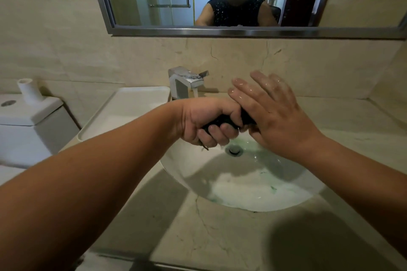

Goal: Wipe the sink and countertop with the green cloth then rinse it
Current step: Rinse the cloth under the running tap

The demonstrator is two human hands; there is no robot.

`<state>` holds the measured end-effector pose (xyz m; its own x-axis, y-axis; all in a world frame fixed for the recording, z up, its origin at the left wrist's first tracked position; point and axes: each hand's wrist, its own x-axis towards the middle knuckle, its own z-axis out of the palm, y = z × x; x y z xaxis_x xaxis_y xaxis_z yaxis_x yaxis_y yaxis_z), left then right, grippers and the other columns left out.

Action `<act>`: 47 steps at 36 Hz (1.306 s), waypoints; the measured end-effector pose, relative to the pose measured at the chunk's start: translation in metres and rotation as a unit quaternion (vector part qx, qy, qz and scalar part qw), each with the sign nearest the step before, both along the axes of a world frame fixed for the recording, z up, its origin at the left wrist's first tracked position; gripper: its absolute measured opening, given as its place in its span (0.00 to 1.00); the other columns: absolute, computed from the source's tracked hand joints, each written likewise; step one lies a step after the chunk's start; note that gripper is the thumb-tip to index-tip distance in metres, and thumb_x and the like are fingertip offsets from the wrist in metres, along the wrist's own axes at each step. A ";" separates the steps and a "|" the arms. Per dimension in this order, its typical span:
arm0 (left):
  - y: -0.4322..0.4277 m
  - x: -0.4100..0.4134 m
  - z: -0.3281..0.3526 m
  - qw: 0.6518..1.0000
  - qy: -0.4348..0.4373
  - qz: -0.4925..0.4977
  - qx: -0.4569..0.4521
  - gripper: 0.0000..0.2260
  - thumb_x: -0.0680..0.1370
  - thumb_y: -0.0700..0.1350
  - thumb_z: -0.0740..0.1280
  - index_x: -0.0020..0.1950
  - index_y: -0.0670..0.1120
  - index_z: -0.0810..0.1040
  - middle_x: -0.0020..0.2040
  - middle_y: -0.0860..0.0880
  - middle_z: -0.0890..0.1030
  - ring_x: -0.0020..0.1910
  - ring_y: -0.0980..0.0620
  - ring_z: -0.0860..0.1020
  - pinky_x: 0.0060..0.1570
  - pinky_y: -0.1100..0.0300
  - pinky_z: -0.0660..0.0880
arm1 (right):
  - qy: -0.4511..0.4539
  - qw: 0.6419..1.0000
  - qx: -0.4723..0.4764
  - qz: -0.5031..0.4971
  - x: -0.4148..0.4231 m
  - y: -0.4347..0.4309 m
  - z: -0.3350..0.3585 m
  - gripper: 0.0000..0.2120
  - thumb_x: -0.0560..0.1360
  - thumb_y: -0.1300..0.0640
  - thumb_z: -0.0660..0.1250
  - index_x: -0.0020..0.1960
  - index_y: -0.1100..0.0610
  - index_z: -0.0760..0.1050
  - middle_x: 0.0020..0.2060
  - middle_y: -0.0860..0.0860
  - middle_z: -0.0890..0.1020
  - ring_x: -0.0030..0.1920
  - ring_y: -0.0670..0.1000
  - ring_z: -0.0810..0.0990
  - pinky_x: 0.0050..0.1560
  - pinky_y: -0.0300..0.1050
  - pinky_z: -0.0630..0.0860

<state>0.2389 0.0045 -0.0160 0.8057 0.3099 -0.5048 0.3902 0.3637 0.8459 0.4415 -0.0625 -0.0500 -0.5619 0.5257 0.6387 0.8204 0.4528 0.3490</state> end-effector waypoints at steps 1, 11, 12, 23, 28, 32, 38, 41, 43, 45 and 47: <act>-0.004 0.002 0.003 0.999 0.017 -0.024 0.017 0.02 0.76 0.42 0.62 0.43 0.46 0.72 0.28 0.53 0.66 0.21 0.59 0.61 0.17 0.67 0.53 | -0.001 1.000 0.009 0.024 0.000 0.000 0.003 0.32 0.74 0.62 0.68 0.78 0.56 0.68 0.73 0.57 0.75 0.70 0.64 0.75 0.69 0.64 0.69; -0.034 0.041 -0.003 0.745 0.335 -0.004 0.577 0.11 0.78 0.44 0.68 0.37 0.42 0.73 0.33 0.44 0.73 0.30 0.43 0.70 0.28 0.59 0.66 | -0.037 0.957 -0.205 -0.203 -0.018 0.005 0.006 0.09 0.74 0.56 0.67 0.44 0.52 0.66 0.29 0.46 0.69 0.27 0.55 0.69 0.27 0.43 0.61; -0.033 0.041 -0.006 0.718 0.334 -0.011 0.610 0.11 0.78 0.45 0.67 0.37 0.43 0.73 0.32 0.45 0.73 0.30 0.44 0.70 0.28 0.59 0.65 | -0.022 0.941 -0.256 -0.221 -0.021 0.005 0.006 0.05 0.75 0.55 0.65 0.45 0.51 0.68 0.30 0.47 0.71 0.28 0.53 0.71 0.28 0.44 0.61; -0.041 0.026 -0.041 0.676 0.336 -0.079 0.651 0.09 0.81 0.48 0.66 0.48 0.44 0.81 0.37 0.47 0.78 0.35 0.46 0.76 0.29 0.57 0.67 | 0.151 0.756 -0.618 -0.156 -0.026 0.006 0.000 0.13 0.70 0.56 0.75 0.32 0.57 0.74 0.25 0.51 0.72 0.25 0.54 0.69 0.27 0.44 0.67; -0.049 0.020 -0.049 0.662 0.344 -0.108 0.658 0.09 0.82 0.50 0.65 0.54 0.47 0.82 0.41 0.48 0.82 0.38 0.48 0.80 0.30 0.57 0.72 | 0.248 0.636 -0.721 -0.121 -0.024 -0.001 -0.009 0.16 0.72 0.61 0.74 0.31 0.54 0.71 0.26 0.53 0.68 0.24 0.52 0.64 0.28 0.43 0.61; -0.051 0.014 -0.053 0.623 0.328 -0.106 0.702 0.10 0.83 0.51 0.64 0.61 0.48 0.77 0.42 0.50 0.78 0.38 0.48 0.79 0.33 0.55 0.73 | 0.307 0.554 -0.768 -0.101 -0.022 -0.003 -0.017 0.18 0.76 0.63 0.72 0.31 0.54 0.69 0.24 0.51 0.65 0.24 0.50 0.59 0.30 0.42 0.54; -0.041 0.007 -0.063 0.605 0.292 -0.057 0.738 0.07 0.84 0.52 0.63 0.56 0.49 0.71 0.35 0.53 0.69 0.30 0.52 0.69 0.29 0.54 0.65 | 0.334 0.514 -0.785 -0.084 -0.021 0.005 -0.019 0.17 0.77 0.63 0.72 0.31 0.53 0.73 0.25 0.51 0.67 0.25 0.49 0.59 0.30 0.45 0.51; -0.022 0.001 -0.067 0.621 0.291 -0.014 0.728 0.09 0.82 0.50 0.67 0.53 0.49 0.67 0.36 0.52 0.71 0.30 0.53 0.70 0.29 0.56 0.66 | 0.338 0.565 -0.747 -0.090 -0.029 0.017 -0.019 0.08 0.76 0.60 0.73 0.40 0.56 0.75 0.27 0.51 0.69 0.26 0.49 0.62 0.29 0.45 0.57; -0.005 -0.006 -0.070 0.659 0.285 0.040 0.695 0.12 0.79 0.50 0.71 0.55 0.49 0.69 0.38 0.51 0.75 0.34 0.53 0.74 0.31 0.57 0.71 | 0.341 0.602 -0.717 -0.082 -0.036 0.028 -0.019 0.07 0.75 0.58 0.73 0.47 0.57 0.75 0.29 0.51 0.72 0.27 0.49 0.67 0.29 0.44 0.63; 0.012 -0.014 -0.070 0.708 0.274 0.078 0.647 0.15 0.76 0.50 0.75 0.53 0.51 0.70 0.41 0.51 0.77 0.37 0.54 0.75 0.32 0.59 0.71 | 0.338 0.637 -0.689 -0.071 -0.044 0.039 -0.022 0.07 0.75 0.56 0.73 0.49 0.56 0.76 0.32 0.52 0.75 0.30 0.50 0.71 0.31 0.45 0.68; 0.027 -0.023 -0.068 0.759 0.267 0.099 0.586 0.16 0.73 0.49 0.78 0.51 0.52 0.73 0.43 0.51 0.78 0.39 0.55 0.76 0.33 0.61 0.69 | 0.333 0.671 -0.658 -0.082 -0.050 0.053 -0.027 0.10 0.75 0.53 0.74 0.51 0.56 0.77 0.36 0.53 0.79 0.33 0.51 0.76 0.35 0.48 0.73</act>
<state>0.2159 0.0315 -0.0837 0.4623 0.8864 -0.0264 0.8265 -0.4199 0.3751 0.3917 -0.0098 -0.0770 -0.2485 0.9002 -0.3577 0.6726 -0.1054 -0.7325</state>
